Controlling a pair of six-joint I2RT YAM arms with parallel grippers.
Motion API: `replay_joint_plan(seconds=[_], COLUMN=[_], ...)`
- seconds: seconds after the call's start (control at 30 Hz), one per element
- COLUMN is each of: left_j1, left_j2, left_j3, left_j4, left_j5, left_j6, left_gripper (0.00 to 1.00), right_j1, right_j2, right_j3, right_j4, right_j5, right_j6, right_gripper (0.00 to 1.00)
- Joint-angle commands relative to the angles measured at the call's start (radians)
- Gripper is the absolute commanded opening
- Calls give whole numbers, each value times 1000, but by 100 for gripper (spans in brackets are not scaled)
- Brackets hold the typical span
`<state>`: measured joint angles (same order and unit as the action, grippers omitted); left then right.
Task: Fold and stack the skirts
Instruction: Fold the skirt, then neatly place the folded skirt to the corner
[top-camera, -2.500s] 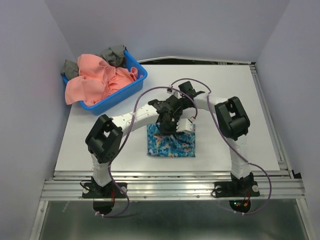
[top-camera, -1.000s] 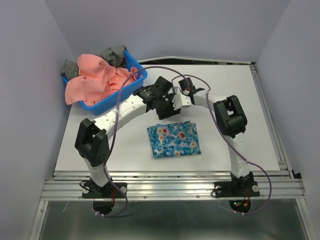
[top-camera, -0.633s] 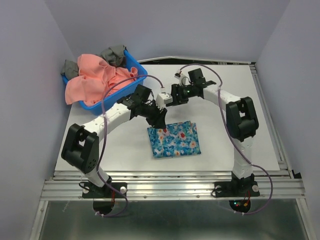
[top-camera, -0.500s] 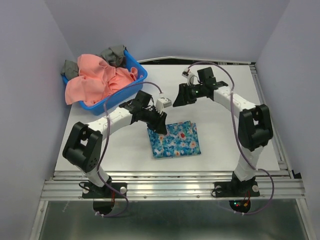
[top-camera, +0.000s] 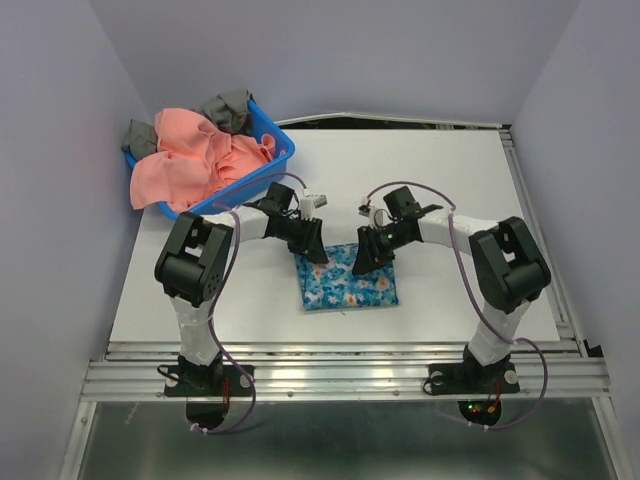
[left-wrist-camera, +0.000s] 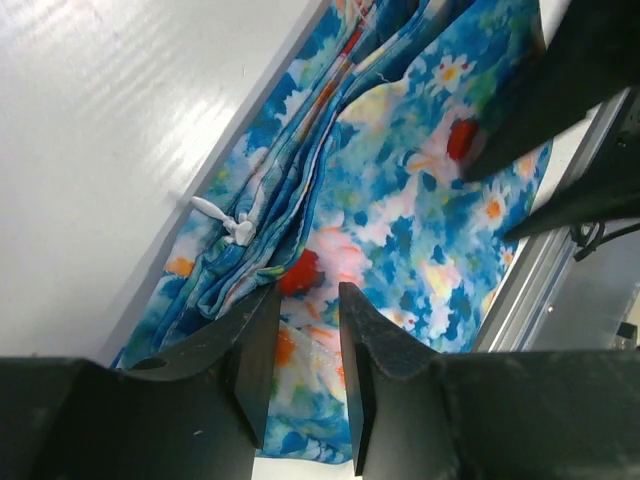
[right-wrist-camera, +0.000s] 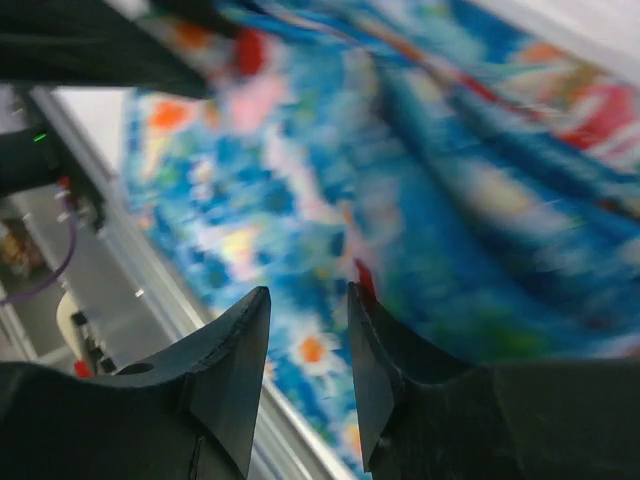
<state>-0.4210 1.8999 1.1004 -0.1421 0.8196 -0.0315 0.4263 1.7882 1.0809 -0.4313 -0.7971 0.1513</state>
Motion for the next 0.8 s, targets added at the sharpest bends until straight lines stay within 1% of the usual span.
replay_joint_plan(seconds=[0.0, 0.03, 0.07, 0.1, 0.17, 0.2, 0.23, 0.27, 0.3, 0.33, 0.37, 0.4, 0.47, 0.5, 0.6, 0.63, 0.7, 0.73, 0.77], left_j1=[10, 14, 17, 19, 21, 21, 21, 21, 21, 21, 25, 34, 42, 51, 62, 67, 74, 77, 80], left_j2=[8, 1, -19, -38, -80, -137, -168, -200, -255, -278, -303, -358, -412, -464, -537, -547, -558, -556, -550], left_j3=[59, 67, 91, 105, 127, 142, 147, 156, 173, 183, 190, 187, 176, 159, 124, 119, 115, 118, 124], left_j4=[19, 15, -5, -19, -40, -62, -71, -80, -103, -120, -134, -142, -140, -134, -111, -109, -112, -119, -128], left_j5=[0, -2, -4, -10, -19, -33, -68, -95, -129, -185, -204, -247, -302, -347, -433, -459, -488, -538, -546], left_j6=[4, 11, 25, 57, 102, 117, 130, 136, 137, 142, 145, 130, 116, 110, 82, 79, 58, 44, 38], left_gripper=[43, 46, 48, 52, 55, 57, 62, 64, 65, 66, 67, 69, 76, 82, 89, 98, 98, 98, 98], right_j1=[-20, -20, -20, -20, -20, -20, -20, -20, -20, -20, -2, 38, 90, 115, 195, 204, 204, 204, 204], right_j2=[60, 66, 63, 60, 48, 39, 24, 14, 2, -30, -51, -94, -125, -134, -151, -148, -126, -118, -109], right_j3=[23, 46, 57, 72, 92, 103, 114, 132, 142, 146, 146, 137, 129, 123, 79, 68, 60, 59, 59], right_j4=[72, 71, 66, 63, 40, 31, 23, 14, 0, -4, -1, 8, 11, 6, 31, 37, 39, 37, 39], right_j5=[218, 240, 303, 335, 395, 459, 495, 534, 606, 637, 662, 715, 775, 818, 863, 869, 880, 889, 898], right_j6=[44, 41, 40, 40, 37, 33, 31, 33, 48, 54, 59, 60, 57, 66, 32, 27, 13, 7, 5], right_gripper=[42, 42, 43, 43, 48, 50, 51, 55, 58, 61, 62, 67, 74, 74, 75, 75, 75, 75, 76])
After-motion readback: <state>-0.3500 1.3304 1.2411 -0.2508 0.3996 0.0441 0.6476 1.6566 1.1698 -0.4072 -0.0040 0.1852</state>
